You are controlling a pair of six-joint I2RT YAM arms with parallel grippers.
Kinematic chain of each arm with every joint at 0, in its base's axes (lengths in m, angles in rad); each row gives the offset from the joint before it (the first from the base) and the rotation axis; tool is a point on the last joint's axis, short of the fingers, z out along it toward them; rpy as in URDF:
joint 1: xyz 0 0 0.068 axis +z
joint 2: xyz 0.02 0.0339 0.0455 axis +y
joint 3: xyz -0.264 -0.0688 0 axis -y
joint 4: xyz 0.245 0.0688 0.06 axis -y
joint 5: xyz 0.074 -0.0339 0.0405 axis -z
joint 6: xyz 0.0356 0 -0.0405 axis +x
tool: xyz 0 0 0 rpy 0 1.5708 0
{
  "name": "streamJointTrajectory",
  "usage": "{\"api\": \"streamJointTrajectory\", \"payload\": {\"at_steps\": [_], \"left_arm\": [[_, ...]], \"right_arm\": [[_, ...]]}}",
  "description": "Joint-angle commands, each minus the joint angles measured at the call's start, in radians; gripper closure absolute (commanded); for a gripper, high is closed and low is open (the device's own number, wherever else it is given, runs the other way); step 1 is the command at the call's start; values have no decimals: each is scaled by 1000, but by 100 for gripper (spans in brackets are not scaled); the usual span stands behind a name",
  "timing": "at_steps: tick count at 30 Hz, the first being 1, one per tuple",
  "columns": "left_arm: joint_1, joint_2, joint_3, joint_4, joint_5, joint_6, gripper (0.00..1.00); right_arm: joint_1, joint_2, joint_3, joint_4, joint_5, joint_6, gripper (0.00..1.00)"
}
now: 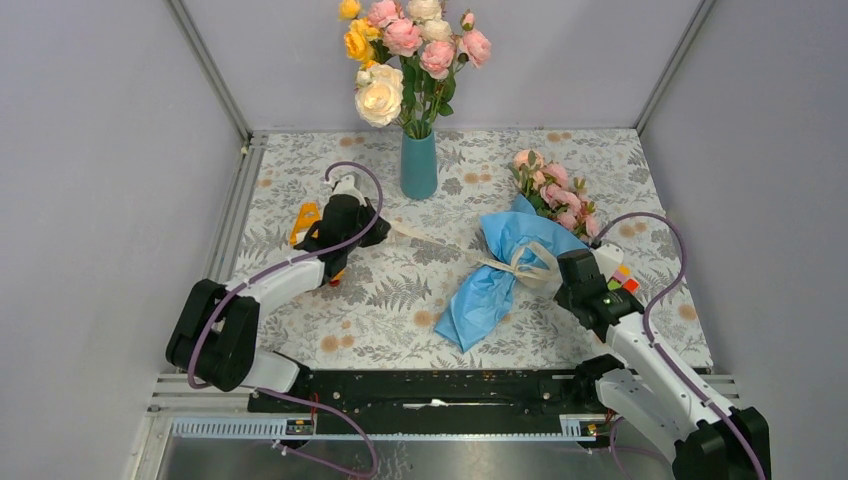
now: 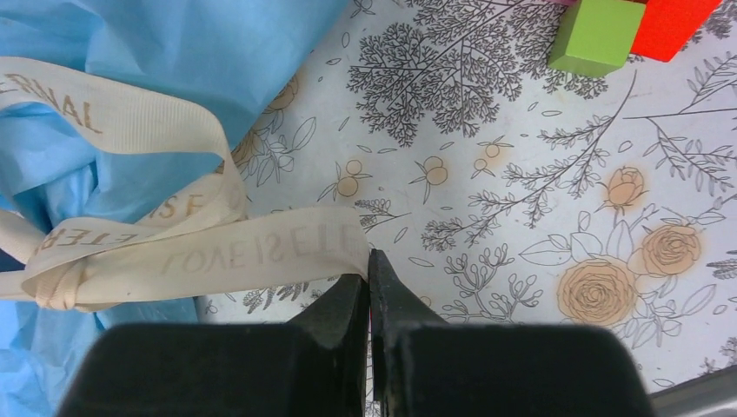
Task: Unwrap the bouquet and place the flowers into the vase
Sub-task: Untie the ribbon from the wrapping paper.
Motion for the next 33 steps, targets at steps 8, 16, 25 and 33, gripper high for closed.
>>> {"api": "streamJointTrajectory", "payload": {"at_steps": [8,16,25,33], "left_arm": [[41,-69,-26,34,-3,-3,100],[62,-79,-28,22,-7,-4,100],[89,-101,-42,14,-4,-4,100],[113,-140,-43,-13,-14,-1,100]], "right_arm": [[-15,3,123,-89,163,-50,100],[-16,-23,175,-130,273,-73,100],[-17,-50,250,-144,374,-128,100],[-18,-46,332,-145,450,-166,100]]}}
